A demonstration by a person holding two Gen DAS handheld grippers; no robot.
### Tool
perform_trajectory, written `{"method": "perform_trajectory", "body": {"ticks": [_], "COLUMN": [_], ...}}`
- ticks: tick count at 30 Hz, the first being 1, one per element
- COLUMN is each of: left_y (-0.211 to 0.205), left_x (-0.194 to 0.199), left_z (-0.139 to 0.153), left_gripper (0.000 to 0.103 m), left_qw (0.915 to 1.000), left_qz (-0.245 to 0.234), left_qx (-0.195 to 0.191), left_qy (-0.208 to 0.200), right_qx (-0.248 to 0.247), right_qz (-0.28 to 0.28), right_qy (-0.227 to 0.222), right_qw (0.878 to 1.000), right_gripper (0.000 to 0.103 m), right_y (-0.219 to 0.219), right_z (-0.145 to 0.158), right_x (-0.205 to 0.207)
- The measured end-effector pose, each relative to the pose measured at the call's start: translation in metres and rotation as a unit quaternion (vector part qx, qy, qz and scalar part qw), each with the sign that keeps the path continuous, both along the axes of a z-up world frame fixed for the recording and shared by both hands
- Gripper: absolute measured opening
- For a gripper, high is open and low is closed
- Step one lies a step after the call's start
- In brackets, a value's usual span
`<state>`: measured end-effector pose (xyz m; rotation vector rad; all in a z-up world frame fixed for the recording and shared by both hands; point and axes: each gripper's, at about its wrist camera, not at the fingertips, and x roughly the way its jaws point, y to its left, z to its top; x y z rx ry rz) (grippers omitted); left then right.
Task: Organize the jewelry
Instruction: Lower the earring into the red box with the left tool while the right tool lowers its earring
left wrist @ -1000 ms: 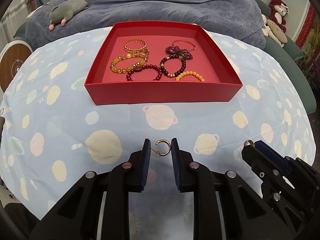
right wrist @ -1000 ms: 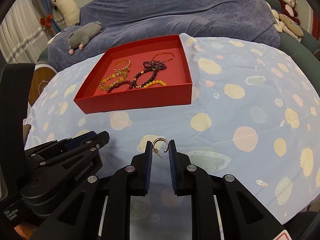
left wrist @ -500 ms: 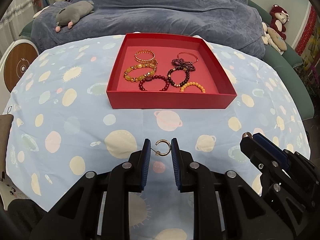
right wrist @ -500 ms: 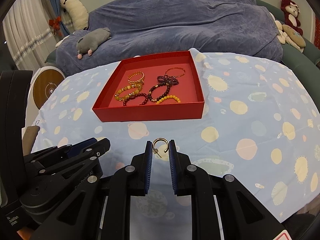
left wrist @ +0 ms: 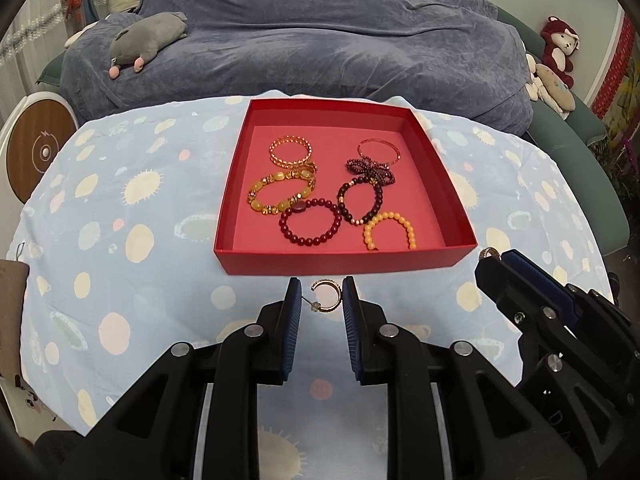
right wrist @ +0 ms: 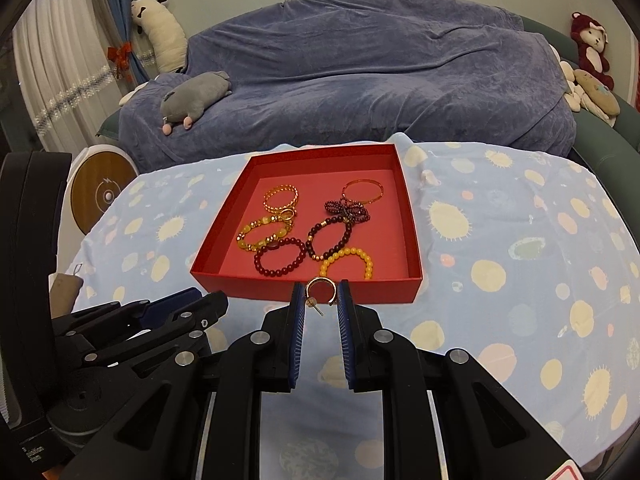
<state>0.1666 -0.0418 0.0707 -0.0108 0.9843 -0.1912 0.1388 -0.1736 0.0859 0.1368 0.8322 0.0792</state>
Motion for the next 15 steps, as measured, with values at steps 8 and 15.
{"method": "perform_trajectory", "body": {"ticks": [8,15], "left_y": [-0.010,-0.016], "left_x": [0.044,0.081], "left_z": [0.003,-0.006], "left_gripper": [0.021,0.021], "left_qw": [0.9999,0.9996], "left_qz": [-0.007,-0.011], "left_qx": [0.011,0.022], "left_qy": [-0.009,-0.010], "right_qx": [-0.002,-0.005], "right_qz": [0.000,-0.002], "right_qy": [-0.003,0.003], "right_qw": [1.000,1.000], "right_gripper": [0.016,0.016], "right_y": [-0.006,-0.010], "right_z": [0.000,-0.011], "right_x": [0.050,0.089]}}
